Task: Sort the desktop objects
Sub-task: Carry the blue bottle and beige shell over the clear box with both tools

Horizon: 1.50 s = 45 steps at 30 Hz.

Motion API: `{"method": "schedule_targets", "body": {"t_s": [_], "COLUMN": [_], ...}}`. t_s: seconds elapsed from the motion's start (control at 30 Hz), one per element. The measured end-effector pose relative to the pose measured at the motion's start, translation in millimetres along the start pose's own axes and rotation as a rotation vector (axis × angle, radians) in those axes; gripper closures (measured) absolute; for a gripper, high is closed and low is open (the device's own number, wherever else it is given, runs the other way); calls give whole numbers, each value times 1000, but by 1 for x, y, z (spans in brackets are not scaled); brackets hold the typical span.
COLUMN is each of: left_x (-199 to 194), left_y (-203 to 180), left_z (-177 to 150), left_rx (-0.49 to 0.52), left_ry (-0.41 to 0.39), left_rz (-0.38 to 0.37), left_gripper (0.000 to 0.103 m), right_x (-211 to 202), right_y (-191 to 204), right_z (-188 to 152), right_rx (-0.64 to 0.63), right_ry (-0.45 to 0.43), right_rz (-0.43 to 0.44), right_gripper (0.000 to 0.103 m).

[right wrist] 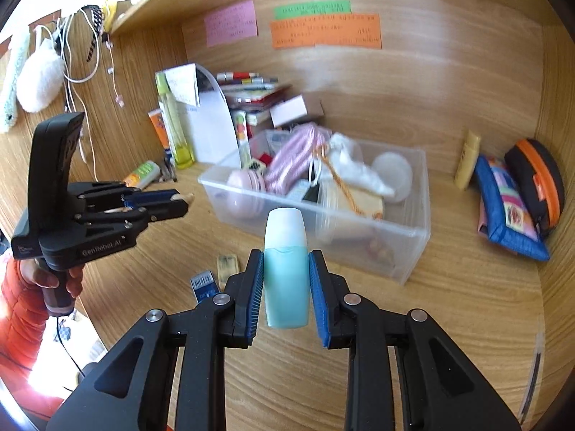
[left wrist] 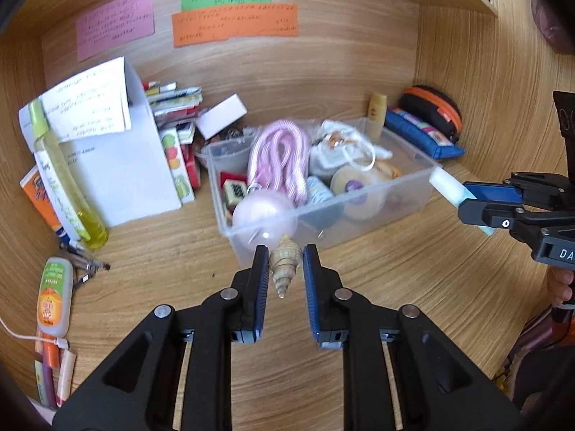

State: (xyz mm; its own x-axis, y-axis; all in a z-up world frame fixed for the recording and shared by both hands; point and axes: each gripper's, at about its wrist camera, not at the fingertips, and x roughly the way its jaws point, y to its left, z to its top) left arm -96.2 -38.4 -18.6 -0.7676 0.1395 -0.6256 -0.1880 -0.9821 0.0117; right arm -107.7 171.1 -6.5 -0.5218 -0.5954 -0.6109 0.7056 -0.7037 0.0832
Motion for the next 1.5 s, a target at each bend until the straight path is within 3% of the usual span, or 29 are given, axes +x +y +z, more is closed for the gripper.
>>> {"method": "schedule_targets", "body": {"t_s": [0.3,0.53,1.07,1.5], "left_x": [-6,8,69,92], "left_y": [-1,4,34,42], "left_z": [30,47,64,62], "left_rx": [0,-2,-57,-49], "left_ry": [-65,-74,-17,23], "left_rz": [-9,-13,-51,-82], "left_gripper": [85,85,85,85], "right_x": [-5,15,104,137], "right_y": [-5,-8,-9,2], "right_z": [27,52,85,84], "right_rx": [-42,-70,-97,-191], "right_ry": [-55,-59,59,131], "right_rz": [-13,-4,48,-27], "right_gripper": [80,80,80,80]}}
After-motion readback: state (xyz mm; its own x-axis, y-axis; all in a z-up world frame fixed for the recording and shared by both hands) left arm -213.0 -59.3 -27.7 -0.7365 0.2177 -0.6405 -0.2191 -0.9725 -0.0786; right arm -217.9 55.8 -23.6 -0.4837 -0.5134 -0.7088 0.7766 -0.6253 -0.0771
